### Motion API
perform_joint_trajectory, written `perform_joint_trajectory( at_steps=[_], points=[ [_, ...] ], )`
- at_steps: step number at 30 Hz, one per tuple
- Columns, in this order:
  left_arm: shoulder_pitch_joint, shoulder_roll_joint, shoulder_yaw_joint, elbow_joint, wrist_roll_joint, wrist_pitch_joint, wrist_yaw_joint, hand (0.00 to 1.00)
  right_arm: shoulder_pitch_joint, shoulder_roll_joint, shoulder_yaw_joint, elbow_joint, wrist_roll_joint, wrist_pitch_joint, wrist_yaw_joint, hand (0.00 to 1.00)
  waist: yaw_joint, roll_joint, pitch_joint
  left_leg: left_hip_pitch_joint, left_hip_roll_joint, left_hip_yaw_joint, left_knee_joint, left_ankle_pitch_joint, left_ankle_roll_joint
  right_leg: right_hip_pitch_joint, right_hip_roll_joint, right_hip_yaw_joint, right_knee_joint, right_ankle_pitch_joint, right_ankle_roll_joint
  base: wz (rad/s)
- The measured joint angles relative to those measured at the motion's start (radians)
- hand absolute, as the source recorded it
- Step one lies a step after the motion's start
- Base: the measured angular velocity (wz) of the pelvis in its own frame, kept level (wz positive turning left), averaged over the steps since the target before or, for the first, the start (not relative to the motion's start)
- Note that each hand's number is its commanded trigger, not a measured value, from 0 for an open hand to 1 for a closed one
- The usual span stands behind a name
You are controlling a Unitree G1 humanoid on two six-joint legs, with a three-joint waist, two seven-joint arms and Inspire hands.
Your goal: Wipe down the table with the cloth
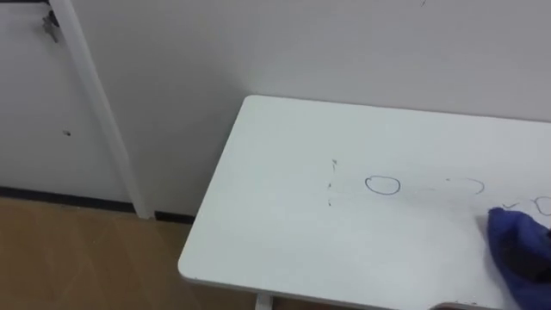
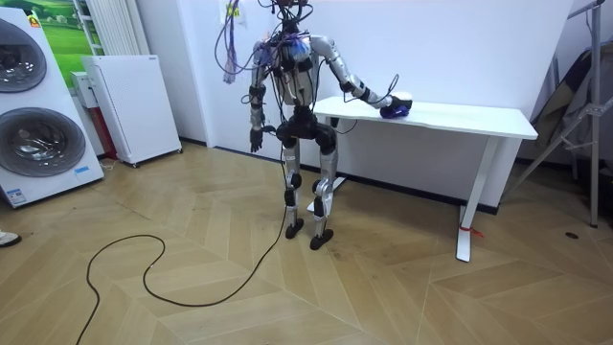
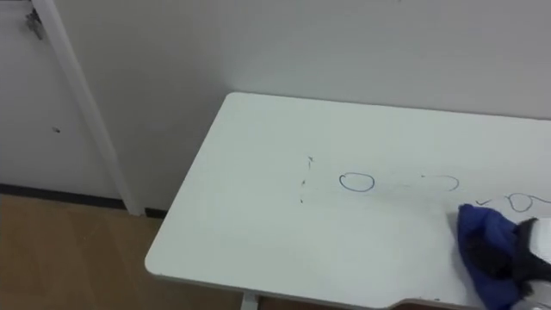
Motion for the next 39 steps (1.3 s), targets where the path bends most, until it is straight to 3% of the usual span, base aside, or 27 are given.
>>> perform_joint_trajectory(
  at_steps=[1,3,5,6,8,9,12,14,20,25,31,35,39],
  points=[
    [-0.009,-0.006,-0.009,0.009,0.001,0.000,0.000,0.00,-0.008,0.016,0.024,-0.026,-0.021,0.002,0.009,1.00,0.006,0.002,0.0015,-0.004,0.001,-0.001,0.001,0.001,-0.001,-0.004,0.000,0.000,0.000,0.001,-0.002,-0.05],
    [-0.044,-0.029,-0.063,0.061,0.001,0.000,-0.001,0.00,-0.050,0.090,0.123,-0.106,-0.087,0.001,0.036,1.00,0.011,0.007,0.0076,-0.018,0.003,-0.015,0.007,0.002,-0.005,-0.011,0.001,-0.009,-0.001,0.000,-0.006,0.15],
    [-0.060,-0.043,-0.106,0.078,0.000,0.006,-0.003,0.00,-0.073,0.138,0.195,-0.175,-0.122,0.014,0.081,1.00,0.034,0.012,0.0098,-0.027,0.003,-0.021,0.002,0.004,-0.007,-0.020,0.000,-0.019,-0.002,-0.003,-0.010,0.16],
    [-0.062,-0.051,-0.119,0.076,0.001,0.008,-0.006,0.00,-0.093,0.165,0.240,-0.203,-0.148,0.013,0.106,1.00,0.038,0.019,0.0069,-0.037,0.002,-0.032,0.001,0.006,-0.010,-0.027,-0.001,-0.030,-0.005,-0.004,-0.011,0.22],
    [-0.069,-0.062,-0.132,0.072,0.001,0.010,-0.021,0.00,-0.134,0.194,0.288,-0.211,-0.164,0.013,0.128,1.00,0.054,0.023,0.0179,-0.044,0.001,-0.042,0.001,0.007,-0.012,-0.031,-0.001,-0.037,-0.005,-0.008,-0.012,0.26],
    [-0.070,-0.068,-0.143,0.071,0.000,0.010,-0.026,0.00,-0.160,0.205,0.309,-0.211,-0.162,0.015,0.142,1.00,0.063,0.027,0.0177,-0.055,0.000,-0.050,0.007,0.007,-0.013,-0.036,-0.002,-0.053,-0.004,-0.010,-0.013,0.23],
    [-0.080,-0.069,-0.170,0.071,-0.001,0.010,-0.041,0.00,-0.201,0.205,0.351,-0.214,-0.144,0.014,0.165,1.00,0.061,0.042,0.0216,-0.078,-0.006,-0.080,0.017,0.008,-0.014,-0.042,-0.004,-0.087,0.000,-0.011,-0.012,0.31],
    [-0.089,-0.070,-0.180,0.071,-0.001,0.010,-0.044,0.00,-0.209,0.204,0.354,-0.214,-0.120,0.013,0.169,1.00,0.057,0.051,0.0200,-0.095,-0.009,-0.097,0.026,0.007,-0.015,-0.045,-0.005,-0.109,-0.001,-0.013,-0.010,0.28],
    [-0.099,-0.070,-0.197,0.074,-0.020,0.010,-0.058,0.00,-0.216,0.202,0.366,-0.189,-0.090,0.009,0.139,1.00,0.063,0.062,0.0112,-0.111,-0.008,-0.090,0.029,0.004,-0.021,-0.057,-0.004,-0.108,0.005,-0.029,-0.020,0.03],
    [-0.098,-0.068,-0.211,0.081,-0.022,0.017,-0.057,0.00,-0.269,0.205,0.395,-0.130,-0.081,0.012,0.125,1.00,0.077,0.045,0.0110,-0.128,-0.005,-0.086,0.025,0.008,-0.026,-0.090,-0.008,-0.106,0.030,-0.043,-0.026,-0.04],
    [-0.140,-0.065,-0.214,0.080,-0.021,0.026,-0.057,0.00,-0.380,0.196,0.396,-0.053,-0.061,0.006,0.111,1.00,0.095,0.034,0.0112,-0.227,-0.003,-0.093,0.059,0.021,-0.035,-0.183,-0.003,-0.110,0.063,-0.035,-0.039,0.03],
    [-0.179,-0.063,-0.216,0.084,-0.021,0.026,-0.039,0.00,-0.443,0.182,0.396,0.062,-0.012,-0.023,0.044,1.00,0.115,0.026,0.0194,-0.254,-0.003,-0.091,0.064,0.029,-0.037,-0.221,-0.010,-0.110,0.089,-0.040,-0.044,0.04],
    [-0.175,-0.059,-0.213,0.082,-0.020,0.026,-0.020,0.00,-0.444,0.151,0.351,0.114,0.044,-0.070,-0.024,1.00,0.115,0.015,0.0152,-0.287,-0.003,-0.092,0.066,0.040,-0.031,-0.255,-0.019,-0.120,0.104,-0.041,-0.040,0.13]
  ],
)
